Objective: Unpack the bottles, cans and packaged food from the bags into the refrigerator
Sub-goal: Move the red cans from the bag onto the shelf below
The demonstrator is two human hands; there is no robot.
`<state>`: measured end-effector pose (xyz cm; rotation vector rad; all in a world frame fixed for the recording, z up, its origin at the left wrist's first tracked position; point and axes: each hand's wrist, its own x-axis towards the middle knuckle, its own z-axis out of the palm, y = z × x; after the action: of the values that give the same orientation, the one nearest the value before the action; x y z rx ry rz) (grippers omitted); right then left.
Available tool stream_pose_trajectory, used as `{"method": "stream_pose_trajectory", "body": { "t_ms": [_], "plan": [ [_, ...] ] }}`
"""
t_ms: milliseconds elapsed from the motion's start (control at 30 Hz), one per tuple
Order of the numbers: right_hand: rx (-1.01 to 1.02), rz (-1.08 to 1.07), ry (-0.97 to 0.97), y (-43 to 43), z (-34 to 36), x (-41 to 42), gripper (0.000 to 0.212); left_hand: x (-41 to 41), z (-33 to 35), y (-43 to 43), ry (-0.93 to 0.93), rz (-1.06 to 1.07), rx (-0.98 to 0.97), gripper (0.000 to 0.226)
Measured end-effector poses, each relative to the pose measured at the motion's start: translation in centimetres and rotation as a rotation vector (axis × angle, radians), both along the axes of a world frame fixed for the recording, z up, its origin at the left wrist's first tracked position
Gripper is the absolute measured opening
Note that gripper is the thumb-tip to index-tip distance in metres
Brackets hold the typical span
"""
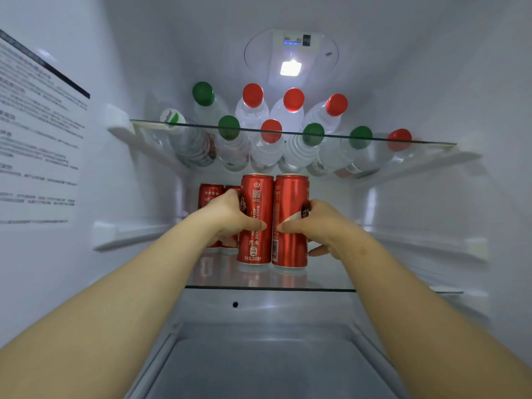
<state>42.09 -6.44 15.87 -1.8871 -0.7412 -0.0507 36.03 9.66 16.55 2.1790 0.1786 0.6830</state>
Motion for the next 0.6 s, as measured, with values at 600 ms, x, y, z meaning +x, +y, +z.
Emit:
{"method": "stream_pose_trajectory", "body": {
  "t_ms": [600],
  "plan": [
    [-0.222,-0.143,0.038,4.3,1.8,5.2,0.059,6.8,1.5,2.1,0.229,0.268,0.351,0.062]
  ]
}}
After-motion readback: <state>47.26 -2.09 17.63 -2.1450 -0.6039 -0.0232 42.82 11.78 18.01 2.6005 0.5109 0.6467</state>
